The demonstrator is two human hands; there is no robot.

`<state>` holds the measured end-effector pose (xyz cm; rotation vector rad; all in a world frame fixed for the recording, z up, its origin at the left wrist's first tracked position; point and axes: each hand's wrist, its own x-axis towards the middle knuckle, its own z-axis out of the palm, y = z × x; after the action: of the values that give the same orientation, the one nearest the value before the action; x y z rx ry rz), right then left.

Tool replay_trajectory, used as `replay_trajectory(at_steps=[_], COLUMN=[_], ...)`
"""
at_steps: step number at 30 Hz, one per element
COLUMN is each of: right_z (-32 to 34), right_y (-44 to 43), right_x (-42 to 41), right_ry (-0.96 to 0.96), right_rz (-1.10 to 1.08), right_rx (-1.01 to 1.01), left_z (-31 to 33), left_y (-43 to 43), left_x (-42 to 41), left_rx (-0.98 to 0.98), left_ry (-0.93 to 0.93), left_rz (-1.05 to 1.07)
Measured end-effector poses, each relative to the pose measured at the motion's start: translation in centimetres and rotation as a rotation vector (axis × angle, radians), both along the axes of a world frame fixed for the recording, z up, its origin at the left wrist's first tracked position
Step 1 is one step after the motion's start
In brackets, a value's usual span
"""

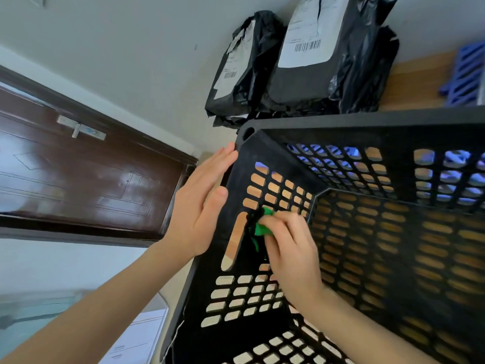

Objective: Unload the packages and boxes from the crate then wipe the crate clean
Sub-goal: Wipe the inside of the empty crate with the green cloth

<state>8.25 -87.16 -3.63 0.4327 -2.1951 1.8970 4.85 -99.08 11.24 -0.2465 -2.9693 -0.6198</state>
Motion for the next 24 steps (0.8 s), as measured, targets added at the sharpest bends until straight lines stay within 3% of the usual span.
replay_trajectory(at_steps=[4, 12, 18, 20, 24], right_z=[1.2, -2.5, 0.7, 0.9, -0.1], right_y=[-0.7, -0.7, -1.8, -2.0, -1.5], right_x=[-2.9, 6.8, -0.5, 0.5, 6.5], right_ry=[-0.214, -0.030, -0.290, -0.270, -0.081], right_rz=[-0.123, 0.267, -0.092, -0.087, 0.143], right_rx=[-0.080, 0.025, -0.113, -0.095, 0.005], left_z=[0.0, 0.0, -0.1, -0.1, -0.2], left_y=[-0.1, -0.1, -0.3, -0.4, -0.6], left_x=[0.0, 0.0, 0.0, 0.0, 0.1], left_rx=[0.011, 0.015, 0.005, 0.012, 0.012], left_ry=[-0.001, 0.004, -0.002, -0.003, 0.002], left_rz=[0.000, 0.008, 0.001, 0.004, -0.001])
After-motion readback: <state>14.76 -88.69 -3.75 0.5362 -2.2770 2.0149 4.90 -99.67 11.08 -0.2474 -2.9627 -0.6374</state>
